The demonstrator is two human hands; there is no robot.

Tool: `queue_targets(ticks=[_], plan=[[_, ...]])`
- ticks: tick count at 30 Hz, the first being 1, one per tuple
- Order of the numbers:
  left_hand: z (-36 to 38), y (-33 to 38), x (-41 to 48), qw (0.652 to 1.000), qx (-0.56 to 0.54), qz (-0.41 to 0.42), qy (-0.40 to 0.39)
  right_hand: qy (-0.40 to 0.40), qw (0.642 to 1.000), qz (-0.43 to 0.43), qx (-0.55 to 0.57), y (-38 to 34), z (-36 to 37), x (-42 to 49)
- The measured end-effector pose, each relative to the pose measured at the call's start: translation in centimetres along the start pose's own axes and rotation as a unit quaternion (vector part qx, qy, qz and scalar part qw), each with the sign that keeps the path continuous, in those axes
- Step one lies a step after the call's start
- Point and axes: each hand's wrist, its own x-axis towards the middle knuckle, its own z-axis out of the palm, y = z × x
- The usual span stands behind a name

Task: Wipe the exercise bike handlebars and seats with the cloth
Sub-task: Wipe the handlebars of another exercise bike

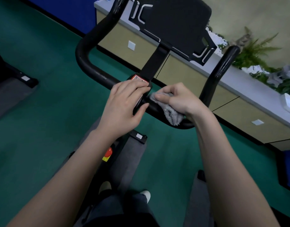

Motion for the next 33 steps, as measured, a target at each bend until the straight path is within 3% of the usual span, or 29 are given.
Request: queue_targets(ticks=[11,14,23,33], plan=[[0.1,-0.1,-0.1,1.0,0.019,0.006,-0.004,-0.039,0.999,0.013,0.006,0.1,0.2,1.1],[0.2,-0.1,-0.1,1.0,0.022,0.004,0.002,-0.037,0.998,0.022,-0.056,1.1,-1.3,-0.9],[0.3,-0.1,0.0,0.999,0.037,0.004,0.011,0.246,0.957,-0.101,-0.113,2.5,2.5,-5.6],[0.3,-0.1,-0.1,0.999,0.039,0.01,0.014,0.372,0.909,-0.156,-0.108,3.0,5.6,-6.3]])
